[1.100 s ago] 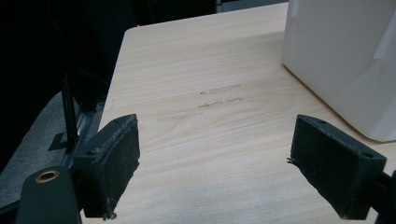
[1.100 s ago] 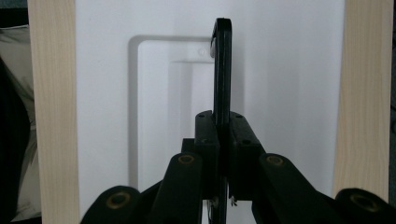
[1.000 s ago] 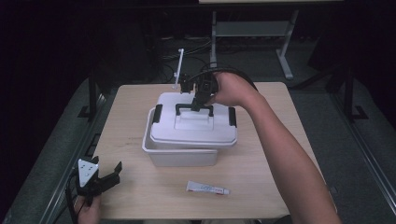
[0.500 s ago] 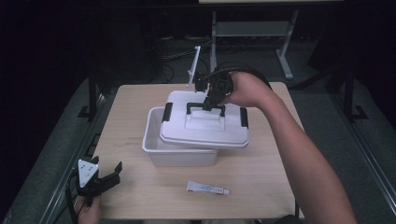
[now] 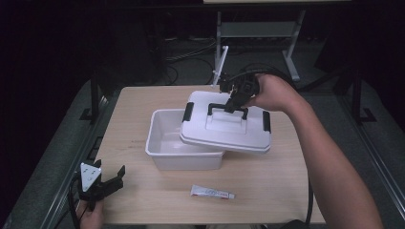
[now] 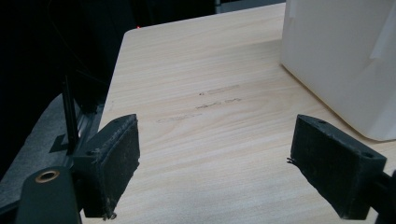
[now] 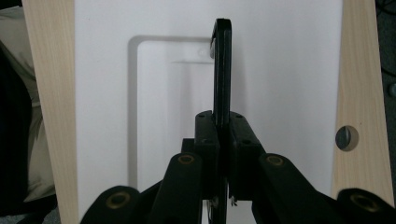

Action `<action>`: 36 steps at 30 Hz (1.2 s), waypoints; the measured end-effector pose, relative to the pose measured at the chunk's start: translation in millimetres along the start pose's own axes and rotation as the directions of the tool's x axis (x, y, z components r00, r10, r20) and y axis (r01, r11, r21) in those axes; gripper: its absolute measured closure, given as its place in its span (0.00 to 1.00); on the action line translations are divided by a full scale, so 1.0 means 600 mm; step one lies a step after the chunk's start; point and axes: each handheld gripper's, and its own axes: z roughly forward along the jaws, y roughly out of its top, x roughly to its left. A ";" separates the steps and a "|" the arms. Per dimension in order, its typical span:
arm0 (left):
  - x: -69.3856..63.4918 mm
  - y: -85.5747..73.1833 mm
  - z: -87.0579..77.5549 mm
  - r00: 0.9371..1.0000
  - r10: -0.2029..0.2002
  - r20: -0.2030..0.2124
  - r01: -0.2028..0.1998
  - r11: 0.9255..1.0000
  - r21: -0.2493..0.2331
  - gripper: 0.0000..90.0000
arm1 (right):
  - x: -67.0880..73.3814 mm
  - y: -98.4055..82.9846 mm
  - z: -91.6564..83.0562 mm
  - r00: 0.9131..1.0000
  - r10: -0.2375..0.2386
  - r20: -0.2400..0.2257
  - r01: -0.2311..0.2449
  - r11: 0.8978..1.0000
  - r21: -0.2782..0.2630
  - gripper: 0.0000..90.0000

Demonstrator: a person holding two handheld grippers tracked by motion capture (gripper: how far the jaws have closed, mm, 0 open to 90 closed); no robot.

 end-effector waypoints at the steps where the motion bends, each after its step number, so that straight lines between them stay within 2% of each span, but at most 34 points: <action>1: 0.000 0.000 0.000 1.000 0.001 0.001 -0.001 1.000 0.001 0.17 | -0.001 -0.006 -0.001 1.000 0.004 0.002 -0.004 1.000 -0.001 0.93; 11: 0.000 0.000 -0.001 1.000 0.005 0.000 -0.005 1.000 0.001 0.17 | -0.002 -0.060 -0.015 0.998 0.059 0.014 -0.059 0.998 0.004 0.93; 22: -0.001 0.000 0.000 1.000 0.009 -0.001 -0.009 1.000 0.004 0.17 | -0.003 -0.117 -0.009 0.994 0.113 0.010 -0.113 0.994 -0.004 0.93; 36: -0.001 0.000 -0.001 1.000 0.009 -0.003 -0.009 1.000 0.003 0.17 | -0.003 -0.173 -0.008 0.986 0.165 0.021 -0.165 0.986 0.000 0.93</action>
